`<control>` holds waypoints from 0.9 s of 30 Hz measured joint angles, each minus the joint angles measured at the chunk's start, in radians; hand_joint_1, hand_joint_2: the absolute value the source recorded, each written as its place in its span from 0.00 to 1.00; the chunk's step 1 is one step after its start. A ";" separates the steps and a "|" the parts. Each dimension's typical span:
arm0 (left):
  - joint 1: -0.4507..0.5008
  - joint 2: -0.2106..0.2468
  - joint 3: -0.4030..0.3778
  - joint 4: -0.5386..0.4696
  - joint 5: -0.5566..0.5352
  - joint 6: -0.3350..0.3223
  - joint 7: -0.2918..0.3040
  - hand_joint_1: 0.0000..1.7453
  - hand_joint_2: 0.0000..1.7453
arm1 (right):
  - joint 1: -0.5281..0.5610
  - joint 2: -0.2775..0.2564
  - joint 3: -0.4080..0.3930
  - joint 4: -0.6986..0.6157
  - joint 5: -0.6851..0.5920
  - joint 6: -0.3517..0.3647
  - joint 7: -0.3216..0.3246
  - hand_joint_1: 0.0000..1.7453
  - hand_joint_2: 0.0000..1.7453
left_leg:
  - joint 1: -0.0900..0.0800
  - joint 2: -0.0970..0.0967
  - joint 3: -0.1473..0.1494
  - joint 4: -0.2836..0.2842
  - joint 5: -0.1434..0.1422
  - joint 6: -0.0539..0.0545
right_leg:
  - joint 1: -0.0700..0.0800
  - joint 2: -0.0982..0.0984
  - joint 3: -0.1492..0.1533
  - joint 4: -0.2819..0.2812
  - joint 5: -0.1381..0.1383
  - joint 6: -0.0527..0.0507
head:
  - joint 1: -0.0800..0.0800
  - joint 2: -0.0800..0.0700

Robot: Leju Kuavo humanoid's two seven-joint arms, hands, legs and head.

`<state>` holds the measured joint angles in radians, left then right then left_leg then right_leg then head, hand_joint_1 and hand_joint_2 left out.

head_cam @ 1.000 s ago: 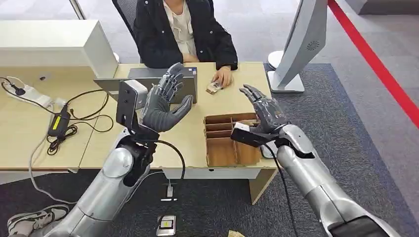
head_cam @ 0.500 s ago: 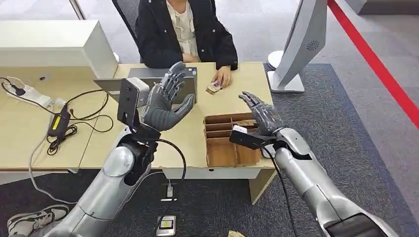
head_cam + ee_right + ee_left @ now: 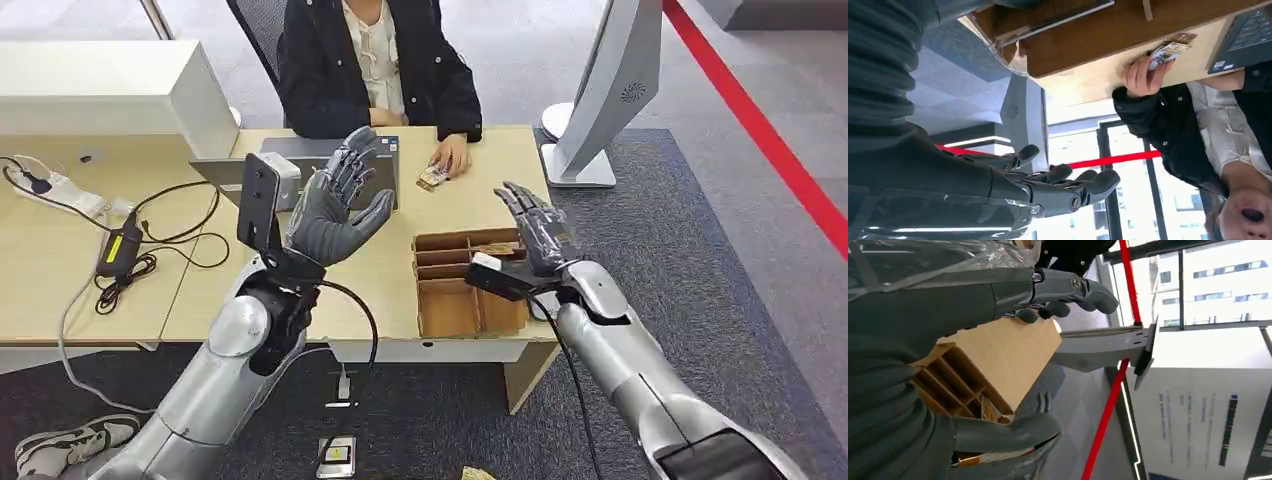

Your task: Pass the card to the sensor for recognition and then transmit it.

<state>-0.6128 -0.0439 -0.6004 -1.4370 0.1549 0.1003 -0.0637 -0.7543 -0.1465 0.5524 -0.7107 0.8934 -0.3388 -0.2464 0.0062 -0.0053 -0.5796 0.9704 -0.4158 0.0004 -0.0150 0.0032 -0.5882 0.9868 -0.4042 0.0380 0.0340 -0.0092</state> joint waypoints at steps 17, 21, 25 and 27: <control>-0.001 0.000 -0.001 0.000 0.006 0.007 -0.010 0.00 1.00 | -0.002 0.001 0.001 0.034 -0.005 0.000 -0.003 0.97 1.00 | 0.000 0.000 0.000 0.000 0.000 0.000 | 0.000 0.000 0.000 0.000 0.000 0.000 | 0.000 0.000; -0.002 0.000 -0.001 0.000 0.006 0.007 -0.011 0.00 1.00 | -0.002 0.002 0.001 0.039 -0.006 0.001 -0.003 1.00 1.00 | 0.000 0.000 0.000 0.000 0.000 0.000 | 0.000 0.000 0.000 0.000 0.000 0.000 | 0.000 0.000; -0.002 -0.002 -0.001 0.000 0.006 0.007 -0.011 0.00 1.00 | -0.002 0.003 0.002 0.042 -0.010 0.004 -0.003 1.00 1.00 | 0.000 0.000 0.000 0.000 0.000 0.000 | 0.000 0.000 0.000 0.000 0.000 0.000 | 0.000 0.000; -0.002 -0.002 -0.001 0.000 0.006 0.007 -0.013 0.00 1.00 | -0.002 0.003 0.001 0.043 -0.012 0.005 -0.003 1.00 1.00 | 0.000 0.000 0.000 0.000 0.000 0.000 | 0.000 0.000 0.000 0.000 0.000 0.000 | 0.000 0.000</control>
<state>-0.6143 -0.0458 -0.6012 -1.4366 0.1614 0.1068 -0.0763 -0.7566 -0.1438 0.5535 -0.6676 0.8816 -0.3334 -0.2499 0.0062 -0.0052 -0.5795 0.9704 -0.4158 0.0004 -0.0150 0.0032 -0.5883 0.9869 -0.4042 0.0380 0.0339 -0.0092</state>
